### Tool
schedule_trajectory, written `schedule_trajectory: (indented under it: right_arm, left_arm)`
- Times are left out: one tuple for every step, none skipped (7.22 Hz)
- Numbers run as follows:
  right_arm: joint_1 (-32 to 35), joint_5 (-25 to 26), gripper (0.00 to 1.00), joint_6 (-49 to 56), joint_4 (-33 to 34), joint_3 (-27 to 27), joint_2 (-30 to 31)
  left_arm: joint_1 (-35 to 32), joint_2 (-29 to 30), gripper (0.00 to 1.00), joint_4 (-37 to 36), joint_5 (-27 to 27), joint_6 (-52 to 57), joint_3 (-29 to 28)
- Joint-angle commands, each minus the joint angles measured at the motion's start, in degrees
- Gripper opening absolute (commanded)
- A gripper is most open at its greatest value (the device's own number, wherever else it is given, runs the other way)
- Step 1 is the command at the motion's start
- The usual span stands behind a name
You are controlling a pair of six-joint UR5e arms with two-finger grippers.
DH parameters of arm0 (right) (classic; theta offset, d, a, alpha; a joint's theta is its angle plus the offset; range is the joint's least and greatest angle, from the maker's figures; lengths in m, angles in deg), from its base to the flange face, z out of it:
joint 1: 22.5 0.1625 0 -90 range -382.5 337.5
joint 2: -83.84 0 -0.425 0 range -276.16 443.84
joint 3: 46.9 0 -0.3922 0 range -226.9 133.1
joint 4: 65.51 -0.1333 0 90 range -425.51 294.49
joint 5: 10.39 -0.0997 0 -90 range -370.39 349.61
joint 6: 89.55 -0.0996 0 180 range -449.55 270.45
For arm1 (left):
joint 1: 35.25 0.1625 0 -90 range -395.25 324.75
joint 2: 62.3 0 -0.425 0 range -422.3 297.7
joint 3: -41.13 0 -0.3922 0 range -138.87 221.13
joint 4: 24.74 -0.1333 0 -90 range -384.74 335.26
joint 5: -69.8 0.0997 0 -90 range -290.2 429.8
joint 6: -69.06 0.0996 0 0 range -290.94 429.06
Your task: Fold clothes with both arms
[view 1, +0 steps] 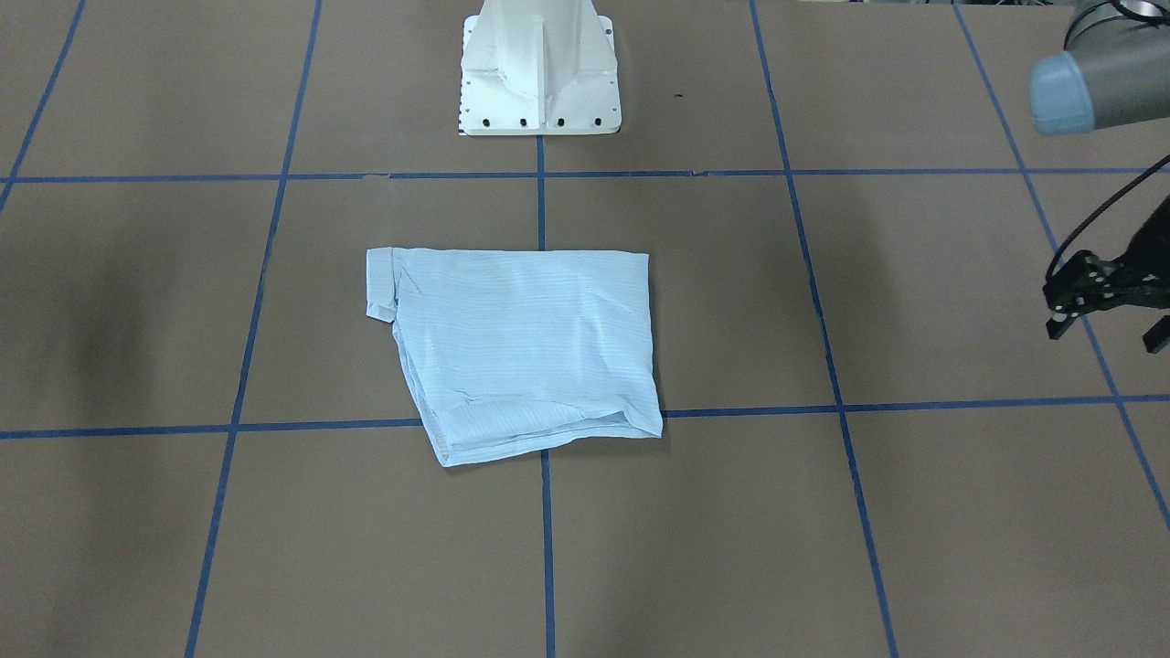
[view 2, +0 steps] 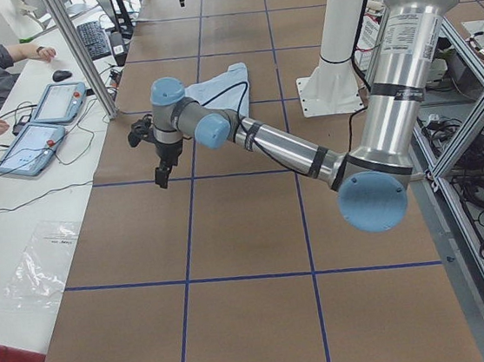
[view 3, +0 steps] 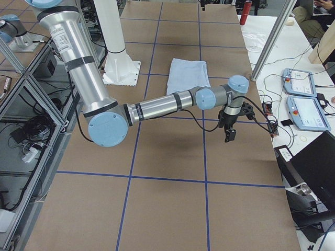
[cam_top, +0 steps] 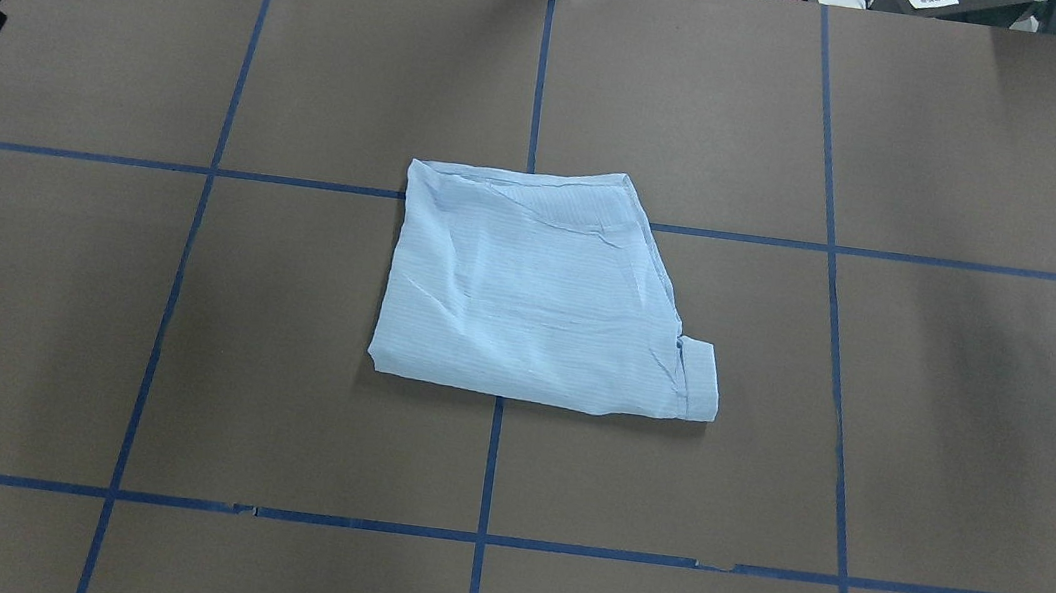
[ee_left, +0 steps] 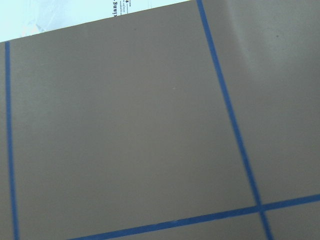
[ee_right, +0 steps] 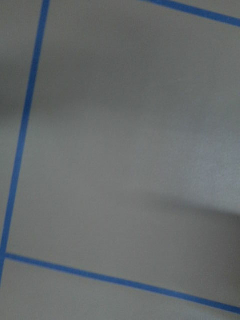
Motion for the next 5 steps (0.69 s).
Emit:
schedule_trajectory:
  right_arm:
    - [6.2,-2.5,1.0,16.5,0.2,0.0,7.3]
    - [7.8,-4.6,1.0,16.6,-0.7,-0.2,11.1]
    - [7.8,-5.5,1.0,16.0,-0.8,-0.5,11.8]
    - [8.0,-5.5,1.0,16.3,-0.8,-0.8,13.3]
    - [8.1,-5.1,1.0,16.2,-2.2,-0.7,14.4]
  left_arm:
    - [-11.8,-7.6,1.0,0.2,-2.9,25.8,-3.1]
    - [-13.9,-9.1,1.0,1.0,-5.1,29.2,-5.8]
    - [-13.9,-9.3,1.0,2.4,-5.4,27.5,-6.4]
    - [-13.9,-9.7,1.0,6.2,-5.0,26.6,-7.7]
    - [-14.1,-11.1,1.0,7.2,-4.8,27.1,-8.7]
